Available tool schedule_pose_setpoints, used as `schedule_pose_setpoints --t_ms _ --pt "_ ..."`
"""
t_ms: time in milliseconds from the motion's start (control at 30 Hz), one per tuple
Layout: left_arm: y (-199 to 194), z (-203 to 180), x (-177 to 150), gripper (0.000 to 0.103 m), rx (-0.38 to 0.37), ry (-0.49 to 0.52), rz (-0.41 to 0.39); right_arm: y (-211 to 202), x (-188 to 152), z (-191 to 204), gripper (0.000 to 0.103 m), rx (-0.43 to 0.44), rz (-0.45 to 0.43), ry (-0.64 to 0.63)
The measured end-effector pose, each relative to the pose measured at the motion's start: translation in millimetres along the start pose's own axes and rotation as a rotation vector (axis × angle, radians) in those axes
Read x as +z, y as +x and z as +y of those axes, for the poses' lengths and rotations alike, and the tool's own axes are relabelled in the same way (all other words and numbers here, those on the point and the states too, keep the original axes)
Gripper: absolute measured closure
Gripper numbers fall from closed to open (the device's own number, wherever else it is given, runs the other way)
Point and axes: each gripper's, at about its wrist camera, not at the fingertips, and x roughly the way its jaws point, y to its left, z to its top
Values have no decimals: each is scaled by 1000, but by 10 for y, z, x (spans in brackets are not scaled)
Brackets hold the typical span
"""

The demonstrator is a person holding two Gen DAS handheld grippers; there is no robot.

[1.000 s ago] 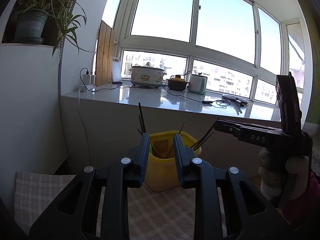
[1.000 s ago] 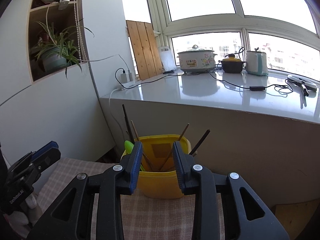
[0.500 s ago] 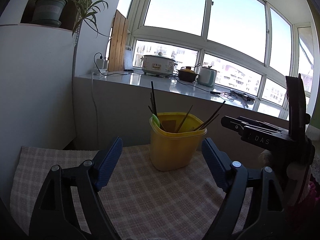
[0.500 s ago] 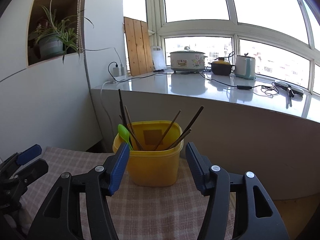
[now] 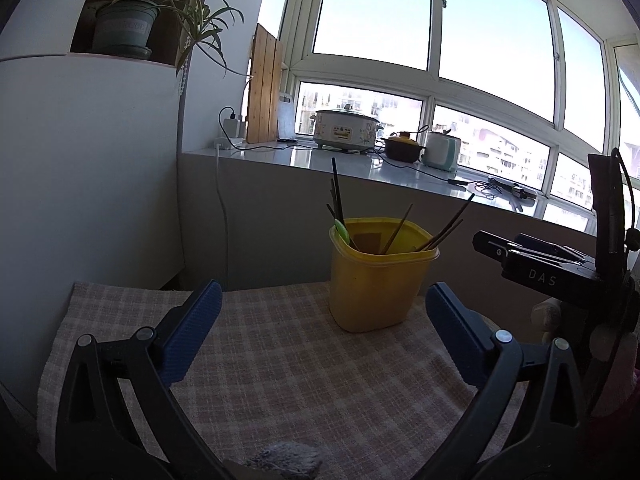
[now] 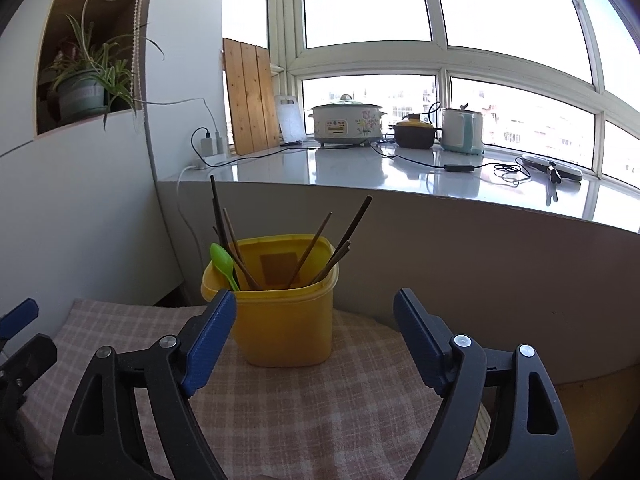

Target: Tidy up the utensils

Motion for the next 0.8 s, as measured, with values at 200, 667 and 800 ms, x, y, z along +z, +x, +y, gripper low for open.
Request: schedule_pose_setpoints --t_ms 200,667,800 --pt "-27 -18 -38 0 40 25 3 23 -65 25 21 -1 15 3" --pt "-76 -45 -65 0 94 33 -16 -41 -113 -3 18 -24 -14 11" --pt "-67 -45 -73 0 95 37 -8 -23 -117 -11 18 -20 -6 15"
